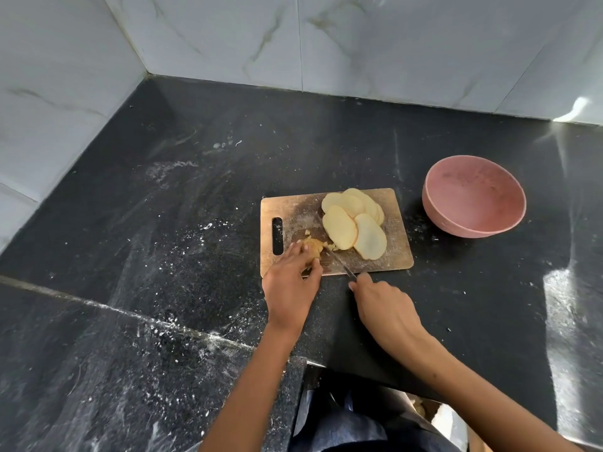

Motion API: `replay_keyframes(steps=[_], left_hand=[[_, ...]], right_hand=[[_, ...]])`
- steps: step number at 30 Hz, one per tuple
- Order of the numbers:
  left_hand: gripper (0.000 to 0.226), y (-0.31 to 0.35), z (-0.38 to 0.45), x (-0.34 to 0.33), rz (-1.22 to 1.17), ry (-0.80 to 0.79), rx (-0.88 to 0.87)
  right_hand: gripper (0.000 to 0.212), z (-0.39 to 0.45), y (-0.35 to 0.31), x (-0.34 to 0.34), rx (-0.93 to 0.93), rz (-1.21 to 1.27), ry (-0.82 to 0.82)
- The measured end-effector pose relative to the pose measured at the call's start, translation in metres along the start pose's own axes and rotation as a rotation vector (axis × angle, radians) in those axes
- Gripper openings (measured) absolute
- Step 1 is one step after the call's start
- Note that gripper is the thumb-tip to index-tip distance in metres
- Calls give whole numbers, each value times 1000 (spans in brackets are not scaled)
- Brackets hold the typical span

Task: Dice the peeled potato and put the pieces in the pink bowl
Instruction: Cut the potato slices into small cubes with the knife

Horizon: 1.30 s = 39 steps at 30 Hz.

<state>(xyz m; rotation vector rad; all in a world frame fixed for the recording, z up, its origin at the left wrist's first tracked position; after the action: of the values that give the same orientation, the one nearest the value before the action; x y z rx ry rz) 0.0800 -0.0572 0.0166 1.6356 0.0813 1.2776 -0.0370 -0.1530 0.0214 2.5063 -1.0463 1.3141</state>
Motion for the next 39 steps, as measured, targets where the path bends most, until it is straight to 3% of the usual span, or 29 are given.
replay_keyframes(steps=[18,31,39], left_hand=[[23,-7,0,2,12,-14,-52],[22,-7,0,2,-20,-9,-37],[29,-7,-3,5,36,-12,-57]], right_hand=[[40,25,-30,26,119,-26,112],[33,18,-16,1,41,-36,-73],[29,7,-9,12,35,71,4]])
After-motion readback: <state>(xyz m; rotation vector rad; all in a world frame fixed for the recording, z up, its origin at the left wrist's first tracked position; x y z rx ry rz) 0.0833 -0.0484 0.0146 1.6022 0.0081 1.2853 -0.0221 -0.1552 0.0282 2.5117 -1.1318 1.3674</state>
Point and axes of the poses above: each hand's wrist, its own z-axis towards the middle knuckle, its own x-axis out of the back of the hand, y = z × x, the point moved 7 cm from there along z, towards the middle knuckle, and after that the axes turned 14 degrees about -y, right-handed, at the moved point
